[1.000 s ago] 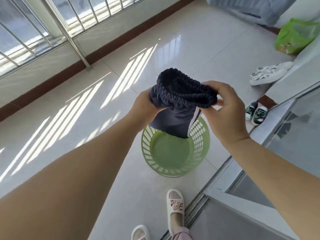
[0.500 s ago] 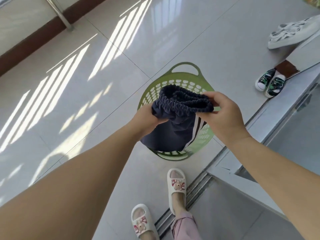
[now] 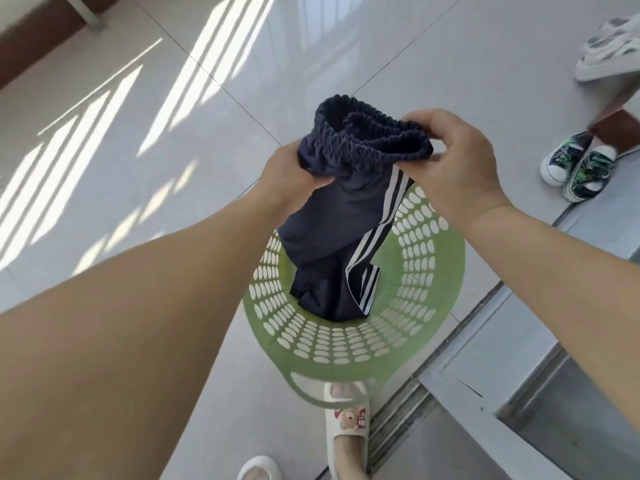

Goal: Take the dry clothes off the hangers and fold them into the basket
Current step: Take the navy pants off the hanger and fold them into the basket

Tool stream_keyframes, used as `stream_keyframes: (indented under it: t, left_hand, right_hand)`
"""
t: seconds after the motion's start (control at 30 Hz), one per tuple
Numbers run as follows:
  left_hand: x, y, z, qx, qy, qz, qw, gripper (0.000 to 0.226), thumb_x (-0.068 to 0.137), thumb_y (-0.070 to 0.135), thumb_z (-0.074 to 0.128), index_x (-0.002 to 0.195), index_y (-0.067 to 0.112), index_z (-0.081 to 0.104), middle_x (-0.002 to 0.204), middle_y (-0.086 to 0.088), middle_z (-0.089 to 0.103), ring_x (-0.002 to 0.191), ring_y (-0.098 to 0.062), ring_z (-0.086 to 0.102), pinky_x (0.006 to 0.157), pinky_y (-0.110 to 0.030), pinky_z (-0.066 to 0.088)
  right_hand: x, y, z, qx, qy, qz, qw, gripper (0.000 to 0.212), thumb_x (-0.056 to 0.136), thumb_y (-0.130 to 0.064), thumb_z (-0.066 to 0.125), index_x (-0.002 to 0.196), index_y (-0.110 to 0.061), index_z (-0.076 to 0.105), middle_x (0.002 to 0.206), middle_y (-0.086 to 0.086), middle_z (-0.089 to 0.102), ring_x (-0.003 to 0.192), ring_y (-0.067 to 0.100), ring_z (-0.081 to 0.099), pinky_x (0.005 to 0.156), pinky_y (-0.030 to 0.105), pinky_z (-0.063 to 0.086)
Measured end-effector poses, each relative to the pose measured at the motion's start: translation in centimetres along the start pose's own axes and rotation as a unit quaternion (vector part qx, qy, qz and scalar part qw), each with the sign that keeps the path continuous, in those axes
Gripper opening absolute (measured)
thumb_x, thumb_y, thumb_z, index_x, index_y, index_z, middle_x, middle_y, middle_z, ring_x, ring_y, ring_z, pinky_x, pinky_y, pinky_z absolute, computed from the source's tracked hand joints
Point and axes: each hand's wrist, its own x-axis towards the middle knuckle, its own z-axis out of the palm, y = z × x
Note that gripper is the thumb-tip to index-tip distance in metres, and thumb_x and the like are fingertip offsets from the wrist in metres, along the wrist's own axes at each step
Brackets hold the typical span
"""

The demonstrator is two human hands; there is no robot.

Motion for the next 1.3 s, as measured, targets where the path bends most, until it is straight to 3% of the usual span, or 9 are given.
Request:
stream_keyframes:
  t: [0.13,0.3,0.37,0.5,0.6,0.7,0.77,1.03,1.3]
  left_hand:
    - [1.9,-3.5,1.3,0.0,-0.023,0.005,1.0,0.027,0.075,0.004,0.074,0.1,0.01,0.064,0.087,0.002,0.064,0.074,0.002,0.055,0.066,-0.006,0.044]
    - [1.9,-10.4,3.1,0.137,-0.061,0.006,0.989,0.013,0.081,0.001,0.065,0.084,0.014,0.062,0.077,0.003,0.06,0.075,-0.013,0.053,0.069,-0.021,0.042]
    - [1.7,-13.5,3.8,0.23,-0.094,0.05,0.967,0.016,0.082,-0.002,0.061,0.093,0.008,0.067,0.091,0.001,0.061,0.089,-0.015,0.053,0.07,-0.018,0.035]
    - [1.5,-19.5,5.4,0.504,-0.258,0.088,0.82,0.05,0.085,0.002,0.053,0.131,0.022,0.052,0.14,0.0,0.046,0.132,-0.02,0.036,0.109,-0.035,0.031]
    - [0.7,-21.8,6.9,0.605,-0.398,0.007,0.689,0.066,0.089,-0.002,0.037,0.146,0.027,0.023,0.155,-0.001,0.017,0.145,-0.022,0.004,0.115,-0.054,0.008]
    - [-0.5,-23.5,8.6,0.637,-0.455,-0.041,0.621,0.068,0.092,0.001,0.031,0.149,0.03,0.007,0.157,-0.003,0.006,0.145,-0.024,-0.004,0.113,-0.06,0.001]
    - [-1.0,-23.9,9.6,0.642,-0.464,-0.063,0.607,0.066,0.092,0.003,0.031,0.148,0.03,0.009,0.157,-0.004,0.01,0.145,-0.025,-0.002,0.111,-0.062,0.001]
    - [-3.4,-18.5,7.5,0.563,-0.357,-0.032,0.745,0.051,0.085,-0.001,0.037,0.132,0.02,0.042,0.125,-0.006,0.048,0.124,-0.027,0.039,0.114,-0.054,0.01]
    - [-9.3,-12.8,4.5,0.417,-0.016,-0.022,0.908,0.043,0.085,0.005,0.048,0.125,0.022,0.047,0.137,-0.004,0.04,0.123,-0.026,0.037,0.105,-0.032,0.025]
  right_hand:
    - [0.2,4.1,2.3,-0.025,-0.014,-0.036,0.999,0.034,0.076,-0.007,0.069,0.108,-0.017,0.066,0.103,0.003,0.066,0.099,0.026,0.059,0.088,0.042,0.051]
    - [-2.9,10.2,6.3,-0.103,-0.065,-0.108,0.987,0.036,0.07,-0.002,0.071,0.104,-0.011,0.065,0.098,0.003,0.065,0.091,0.018,0.052,0.083,0.007,0.031]
    - [-4.6,12.5,7.9,-0.119,-0.128,-0.097,0.98,0.037,0.072,-0.002,0.07,0.107,-0.012,0.063,0.1,0.001,0.062,0.094,0.02,0.051,0.082,0.011,0.033]
    - [-7.6,15.6,11.5,-0.208,-0.291,-0.033,0.933,0.054,0.078,0.008,0.055,0.125,-0.018,0.051,0.124,-0.002,0.05,0.12,0.02,0.037,0.092,0.036,0.042]
    - [-9.0,17.5,14.5,-0.326,-0.465,-0.012,0.823,0.053,0.085,0.0,0.046,0.134,-0.02,0.038,0.136,-0.001,0.037,0.131,0.021,0.027,0.098,0.036,0.04]
    - [-10.6,18.3,16.9,-0.396,-0.575,0.021,0.715,0.044,0.09,-0.005,0.041,0.133,-0.015,0.04,0.134,0.007,0.038,0.128,0.028,0.032,0.092,0.039,0.038]
    - [-11.2,18.3,17.6,-0.41,-0.594,0.036,0.691,0.043,0.091,-0.004,0.038,0.132,-0.014,0.042,0.132,0.009,0.04,0.126,0.029,0.035,0.088,0.039,0.038]
    - [-10.4,14.1,14.3,-0.347,-0.481,0.075,0.802,0.042,0.091,-0.006,0.041,0.129,-0.021,0.05,0.128,0.004,0.048,0.12,0.025,0.042,0.091,0.035,0.043]
    - [-8.6,6.6,9.4,-0.324,-0.418,0.08,0.845,0.037,0.096,-0.014,0.039,0.13,-0.023,0.049,0.131,0.001,0.049,0.12,0.022,0.044,0.091,0.034,0.043]
